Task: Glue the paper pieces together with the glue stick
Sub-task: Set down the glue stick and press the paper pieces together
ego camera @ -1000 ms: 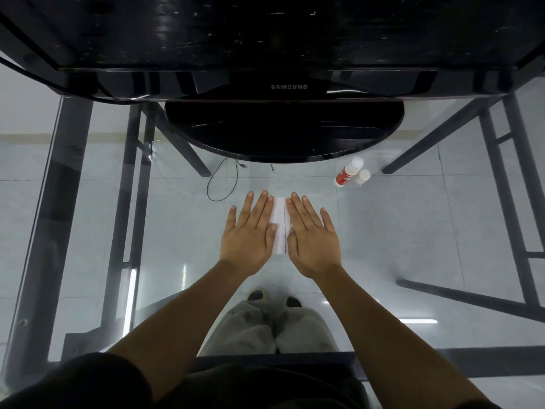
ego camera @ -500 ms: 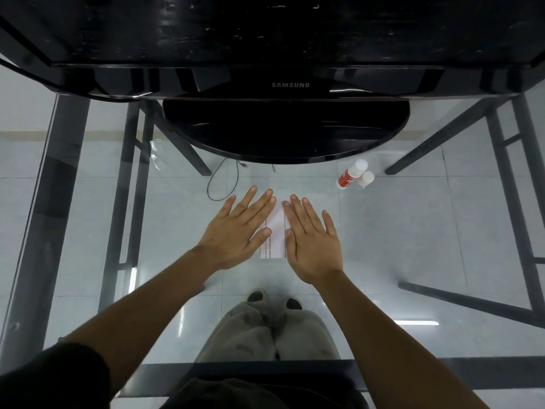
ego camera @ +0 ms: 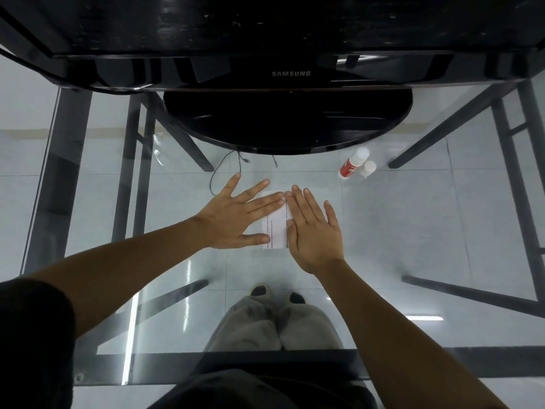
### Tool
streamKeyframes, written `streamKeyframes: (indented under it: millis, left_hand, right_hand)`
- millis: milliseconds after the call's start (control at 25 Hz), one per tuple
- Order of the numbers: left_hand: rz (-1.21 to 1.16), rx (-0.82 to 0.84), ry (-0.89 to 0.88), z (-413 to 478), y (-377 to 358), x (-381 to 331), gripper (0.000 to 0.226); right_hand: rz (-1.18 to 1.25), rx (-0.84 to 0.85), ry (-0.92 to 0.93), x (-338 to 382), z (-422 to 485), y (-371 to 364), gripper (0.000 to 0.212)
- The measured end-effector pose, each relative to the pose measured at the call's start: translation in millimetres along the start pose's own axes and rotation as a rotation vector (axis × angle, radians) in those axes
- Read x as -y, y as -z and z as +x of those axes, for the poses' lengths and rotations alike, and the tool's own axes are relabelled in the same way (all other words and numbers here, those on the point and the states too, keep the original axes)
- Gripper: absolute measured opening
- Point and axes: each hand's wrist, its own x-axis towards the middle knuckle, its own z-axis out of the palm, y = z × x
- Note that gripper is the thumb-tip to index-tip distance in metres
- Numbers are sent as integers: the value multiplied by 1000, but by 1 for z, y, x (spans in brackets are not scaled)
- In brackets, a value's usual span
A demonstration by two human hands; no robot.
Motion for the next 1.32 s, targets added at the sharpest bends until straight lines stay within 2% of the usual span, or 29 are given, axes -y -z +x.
streamKeyframes:
  millis: [200,560,640,760,800,880,1000,1120,1320]
  left_hand:
    - [23,2,-99,-18,-6,-10,72]
    - [54,-122,-256,-43,-12,-27,66]
    - [-45,-159,-106,-43,-11,-32,60]
    - [-381,-221,453,-32,-7,-64,55]
    - [-435,-212,584,-27,-10,-76,54]
    - [-455,-160,724,-17,-14,-97,52]
    - [-394,-119,785,-9,-16,-106,53]
    - [-367,-154,774,-9,-15,-106,52]
    - [-386,-150,781,-8,-15,-106,52]
  right_hand:
    - [-9,10,4,-1,0,-1,56]
    - [-5,9,0,0,0,-2,56]
    - [-13,-2,3,-1,0,-3,56]
    - [-1,-1,0,-1,0,-3,55]
    - [-7,-4,1,-1,0,-4,55]
    - [-38,-9,-3,-1,0,-5,55]
    - [-62,-13,-16,-2,0,-7,56]
    - [-70,10,-8,-2,1,-6,56]
    - [15,42,73,-10,-2,10,56]
